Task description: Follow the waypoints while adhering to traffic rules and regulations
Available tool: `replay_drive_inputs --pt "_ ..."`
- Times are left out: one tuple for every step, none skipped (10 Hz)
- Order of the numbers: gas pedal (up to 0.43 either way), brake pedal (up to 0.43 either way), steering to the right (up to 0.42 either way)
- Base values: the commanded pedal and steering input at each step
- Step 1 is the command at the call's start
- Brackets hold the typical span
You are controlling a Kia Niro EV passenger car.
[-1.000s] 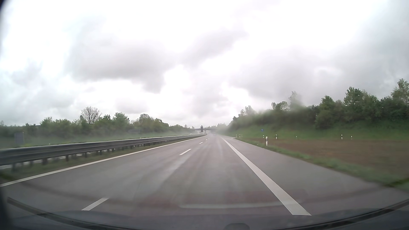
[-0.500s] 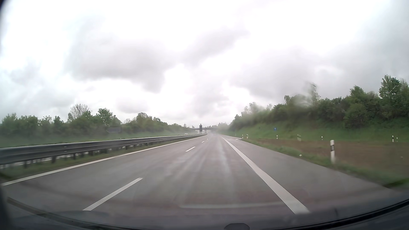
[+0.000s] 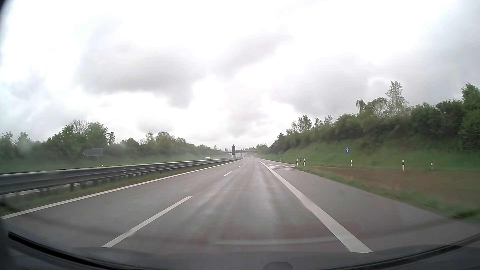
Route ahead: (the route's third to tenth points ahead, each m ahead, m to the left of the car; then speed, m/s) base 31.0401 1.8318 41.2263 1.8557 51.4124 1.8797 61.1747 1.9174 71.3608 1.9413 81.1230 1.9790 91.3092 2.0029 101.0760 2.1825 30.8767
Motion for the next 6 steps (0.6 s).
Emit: replay_drive_inputs --pt "0.28 0.0 -0.002" --pt "0.28 0.0 -0.002" --pt "0.28 0.0 -0.002" --pt "0.28 0.0 -0.002" --pt "0.28 0.0 -0.002" --pt "0.28 0.0 -0.002"
